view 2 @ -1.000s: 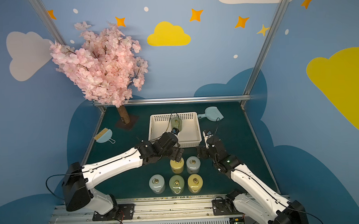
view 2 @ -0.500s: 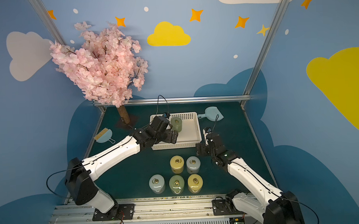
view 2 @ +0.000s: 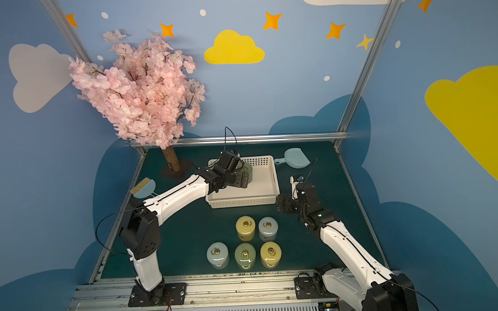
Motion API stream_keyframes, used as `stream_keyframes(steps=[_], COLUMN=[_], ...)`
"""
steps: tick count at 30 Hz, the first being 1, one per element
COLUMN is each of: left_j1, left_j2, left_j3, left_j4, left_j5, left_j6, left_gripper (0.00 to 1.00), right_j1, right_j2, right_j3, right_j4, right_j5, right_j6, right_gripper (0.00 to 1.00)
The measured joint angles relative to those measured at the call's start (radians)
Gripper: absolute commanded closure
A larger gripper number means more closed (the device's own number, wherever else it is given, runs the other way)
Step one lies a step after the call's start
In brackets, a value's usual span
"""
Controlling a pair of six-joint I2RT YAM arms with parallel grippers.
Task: Take the tea canister out of the basket
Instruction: Pick up the tea canister from the basket.
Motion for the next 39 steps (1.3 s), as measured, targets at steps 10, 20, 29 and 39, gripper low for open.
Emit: stream_keyframes(steps=[10,20,29,39], left_j1=[0.016,0.032,0.043,0.044], left_j2=[0.158,0.262,0.339,0.402], left_j3=[0.106,0.235,0.323,0.397], left_j4=[0.053,0.05,0.026,-0.002], left_j5=[-0.04,-0.054,-0.048,-0.029], left_j6=[0.013,0.019,0.02,0.037], left_gripper=[0.0,0.0,0.0,0.0], right_j1=[0.0,0.0,0.0,0.0], right_j2=[-0.023,-0.038,-0.038,-0.038], right_j3=[-0.026,-0.026,-0.027,-0.033], right_j4=[0.025,0.027,0.027,0.028], right_j5=[-0.008,-0.015,-0.015,-0.015], right_j6=[0.009,0.017,0.017,0.017], right_gripper=[0.02,0.01,0.02,0.02])
